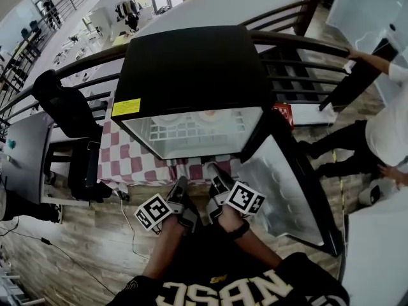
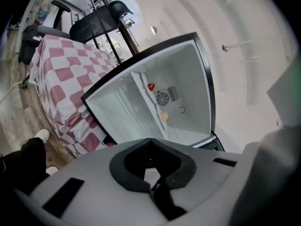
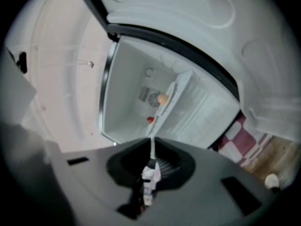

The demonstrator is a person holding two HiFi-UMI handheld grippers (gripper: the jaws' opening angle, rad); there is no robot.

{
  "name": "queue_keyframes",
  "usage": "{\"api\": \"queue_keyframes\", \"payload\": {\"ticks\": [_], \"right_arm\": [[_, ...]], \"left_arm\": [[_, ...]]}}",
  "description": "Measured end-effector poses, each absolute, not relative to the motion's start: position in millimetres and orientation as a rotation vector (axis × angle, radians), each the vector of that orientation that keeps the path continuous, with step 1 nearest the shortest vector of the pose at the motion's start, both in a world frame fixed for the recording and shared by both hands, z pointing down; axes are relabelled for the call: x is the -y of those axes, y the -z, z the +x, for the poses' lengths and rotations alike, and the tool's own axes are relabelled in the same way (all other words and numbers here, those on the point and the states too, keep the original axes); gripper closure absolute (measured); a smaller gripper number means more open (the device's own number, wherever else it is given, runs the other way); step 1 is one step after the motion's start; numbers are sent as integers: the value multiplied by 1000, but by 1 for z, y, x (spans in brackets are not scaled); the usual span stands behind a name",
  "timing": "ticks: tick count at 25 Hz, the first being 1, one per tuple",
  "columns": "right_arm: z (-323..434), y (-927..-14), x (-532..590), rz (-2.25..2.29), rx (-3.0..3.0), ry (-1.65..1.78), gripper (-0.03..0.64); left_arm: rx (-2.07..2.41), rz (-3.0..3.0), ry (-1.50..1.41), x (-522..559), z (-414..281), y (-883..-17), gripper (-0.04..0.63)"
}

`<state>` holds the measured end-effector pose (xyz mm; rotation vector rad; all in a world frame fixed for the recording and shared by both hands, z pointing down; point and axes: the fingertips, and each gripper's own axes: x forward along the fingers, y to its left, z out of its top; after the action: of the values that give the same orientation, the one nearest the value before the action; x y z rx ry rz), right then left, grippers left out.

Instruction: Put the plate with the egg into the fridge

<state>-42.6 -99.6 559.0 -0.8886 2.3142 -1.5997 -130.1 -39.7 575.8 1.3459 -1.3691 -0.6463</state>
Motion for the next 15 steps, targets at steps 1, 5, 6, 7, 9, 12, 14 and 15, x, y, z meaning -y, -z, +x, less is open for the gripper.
{"api": "queue_keyframes", "payload": {"ticks": [1,5,6,7,9,12,14,15], "right_arm": [[-46,-554,98,-894,-2367,1548,578],[-55,-533,98,-958,-2598,1258,578],[-57,-527,99,-983,-2650,1182,578],[-59,-522,101,-1010,-2692,1113,578],[-61,-510,102,-1060,-2756,987,578],[-59,-492,104,-1172,-2814,767,578],[-55,-486,107,-1258,-2820,660,580],[-53,-484,108,-1291,-2821,610,580]], "left_arm": [[1365,1350,681,39,-135,-570,574],[1449,1497,634,45,-148,-548,574],[1527,1564,557,47,-152,-544,574],[1626,1639,463,49,-158,-538,574],[1826,1813,270,51,-167,-517,574],[1973,2052,96,57,-165,-481,574],[1982,2123,75,62,-164,-467,574],[1996,2143,66,63,-166,-462,574]]}}
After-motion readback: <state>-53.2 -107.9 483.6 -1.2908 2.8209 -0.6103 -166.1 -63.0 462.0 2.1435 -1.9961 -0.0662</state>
